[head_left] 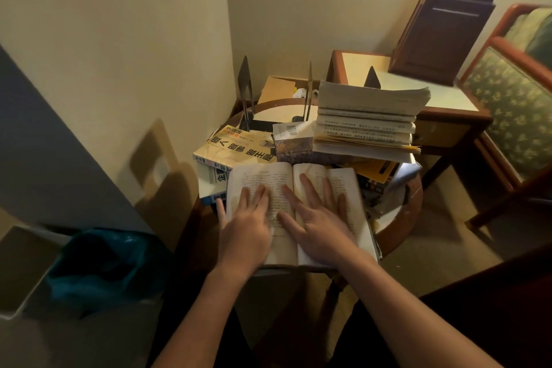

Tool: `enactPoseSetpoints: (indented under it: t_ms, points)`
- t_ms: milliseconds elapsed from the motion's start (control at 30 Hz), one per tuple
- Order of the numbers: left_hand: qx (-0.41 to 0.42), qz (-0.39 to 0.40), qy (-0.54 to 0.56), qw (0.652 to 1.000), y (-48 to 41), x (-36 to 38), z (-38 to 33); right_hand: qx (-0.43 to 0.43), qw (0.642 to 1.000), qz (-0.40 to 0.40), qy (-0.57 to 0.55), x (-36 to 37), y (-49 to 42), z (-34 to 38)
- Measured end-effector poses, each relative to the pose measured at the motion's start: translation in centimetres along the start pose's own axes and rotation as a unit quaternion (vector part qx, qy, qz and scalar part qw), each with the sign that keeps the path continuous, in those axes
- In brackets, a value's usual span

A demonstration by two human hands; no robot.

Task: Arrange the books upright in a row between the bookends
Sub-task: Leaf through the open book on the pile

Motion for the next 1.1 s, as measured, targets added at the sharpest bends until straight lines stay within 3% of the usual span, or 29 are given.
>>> enactPoseSetpoints:
  t_ms: [267, 767, 1100]
  points:
    - [-0.014, -0.019, 0.037, 0.999, 4.2, 3.0, -0.3, -0.001, 1.0, 0.005, 0.012, 0.2, -0.2, -0.1]
    - [-0.019, 0.013, 0.038, 0.999, -4.2, -0.7, -0.4, 0.009, 1.0, 0.01, 0.015, 0.2, -0.4, -0.2]
    - [-0.002, -0.029, 0.05, 0.998, 3.0, 1.7, -0.2, -0.002, 1.0, 0.0, 0.013, 0.4, -0.4, -0.2]
Point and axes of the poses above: each hand's wrist, its own y-axis away from the middle knuckle, its own x-axis out of the palm, z = x × y, the point moved 5 cm from there along -y, towards the middle knuckle, and after that the axes turned 11 degrees about z, right-handed, at the moved point
